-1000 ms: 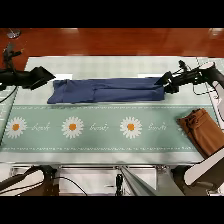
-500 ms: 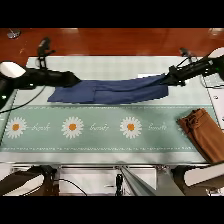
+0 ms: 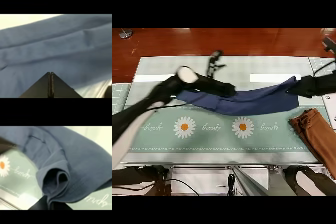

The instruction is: Fold the shirts.

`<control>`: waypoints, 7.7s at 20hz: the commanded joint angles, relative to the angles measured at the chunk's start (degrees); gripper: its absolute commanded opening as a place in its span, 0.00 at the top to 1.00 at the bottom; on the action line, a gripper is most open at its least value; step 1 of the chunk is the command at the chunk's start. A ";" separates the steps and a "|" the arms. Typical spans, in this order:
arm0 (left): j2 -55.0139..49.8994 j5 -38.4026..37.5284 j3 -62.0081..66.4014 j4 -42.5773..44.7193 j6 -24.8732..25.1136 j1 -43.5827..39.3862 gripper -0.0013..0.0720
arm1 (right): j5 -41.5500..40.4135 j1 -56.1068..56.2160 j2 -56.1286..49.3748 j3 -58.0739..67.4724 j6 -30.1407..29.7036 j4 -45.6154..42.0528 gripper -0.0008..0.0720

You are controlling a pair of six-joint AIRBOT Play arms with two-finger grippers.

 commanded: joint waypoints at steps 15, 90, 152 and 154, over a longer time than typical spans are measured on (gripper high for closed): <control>-6.93 -15.45 11.45 -10.03 -3.21 5.75 0.95 | -1.53 0.02 10.32 -3.32 4.48 2.40 0.94; 54.40 -16.33 -45.38 -2.14 0.96 43.63 0.95 | -2.08 15.13 -27.19 41.99 16.76 -5.68 0.95; 13.27 -19.10 0.48 39.56 -25.97 17.20 0.95 | -13.11 24.13 -30.03 14.78 21.77 -46.14 0.94; 13.27 -19.10 0.48 39.56 -25.97 17.20 0.95 | -13.11 24.13 -30.03 14.78 21.77 -46.16 0.94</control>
